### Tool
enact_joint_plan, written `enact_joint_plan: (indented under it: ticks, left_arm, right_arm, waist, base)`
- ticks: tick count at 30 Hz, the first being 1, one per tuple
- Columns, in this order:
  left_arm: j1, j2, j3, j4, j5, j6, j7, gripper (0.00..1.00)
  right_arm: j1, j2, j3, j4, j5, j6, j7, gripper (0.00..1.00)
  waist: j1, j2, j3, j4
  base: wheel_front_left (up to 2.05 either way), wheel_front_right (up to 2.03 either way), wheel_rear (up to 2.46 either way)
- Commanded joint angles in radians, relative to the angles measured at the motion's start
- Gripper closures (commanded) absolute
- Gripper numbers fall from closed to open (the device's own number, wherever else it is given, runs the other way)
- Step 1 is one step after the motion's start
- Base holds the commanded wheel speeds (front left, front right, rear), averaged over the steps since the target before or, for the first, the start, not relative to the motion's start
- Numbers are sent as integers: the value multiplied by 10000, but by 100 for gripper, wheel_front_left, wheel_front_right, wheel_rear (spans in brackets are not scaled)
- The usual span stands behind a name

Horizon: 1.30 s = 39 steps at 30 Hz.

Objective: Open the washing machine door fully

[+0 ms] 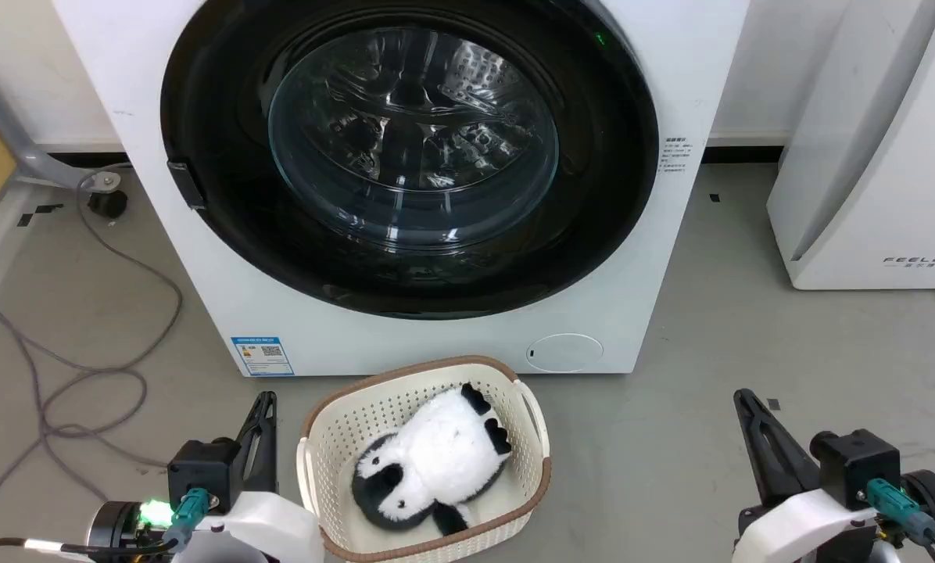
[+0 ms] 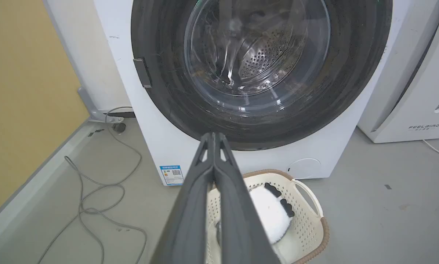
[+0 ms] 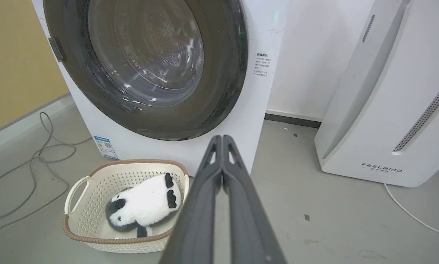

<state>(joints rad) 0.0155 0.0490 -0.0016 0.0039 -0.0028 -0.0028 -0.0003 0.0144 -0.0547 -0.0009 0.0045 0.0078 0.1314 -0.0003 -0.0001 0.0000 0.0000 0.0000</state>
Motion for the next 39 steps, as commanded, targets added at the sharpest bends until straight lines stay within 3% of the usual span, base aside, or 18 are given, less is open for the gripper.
enact_joint_plan:
  ticks: [1, 28, 29, 39]
  left_arm:
    - [-155, 12, 16, -39, 28, 28, 3, 100]
    - [-155, 12, 16, -39, 28, 28, 3, 100]
    - [0, 0, 1, 0, -1, 0, -2, 0]
    - [18, 1, -107, 47, -47, 23, -140, 0]
  right_arm:
    - [-144, 45, 9, -45, -78, -7, 3, 100]
    - [-144, 45, 9, -45, -78, -7, 3, 100]
    - [0, 0, 1, 0, 1, 0, -1, 0]
    - [35, -3, 30, 14, 74, 1, -140, 0]
  waist:
    - [1, 0, 0, 0]
    - [1, 0, 0, 0]
    - [1, 0, 0, 0]
    - [1, 0, 8, 0]
  base:
    - [0, 0, 0]
    - [0, 0, 0]
    - [0, 0, 0]
    - [0, 0, 0]
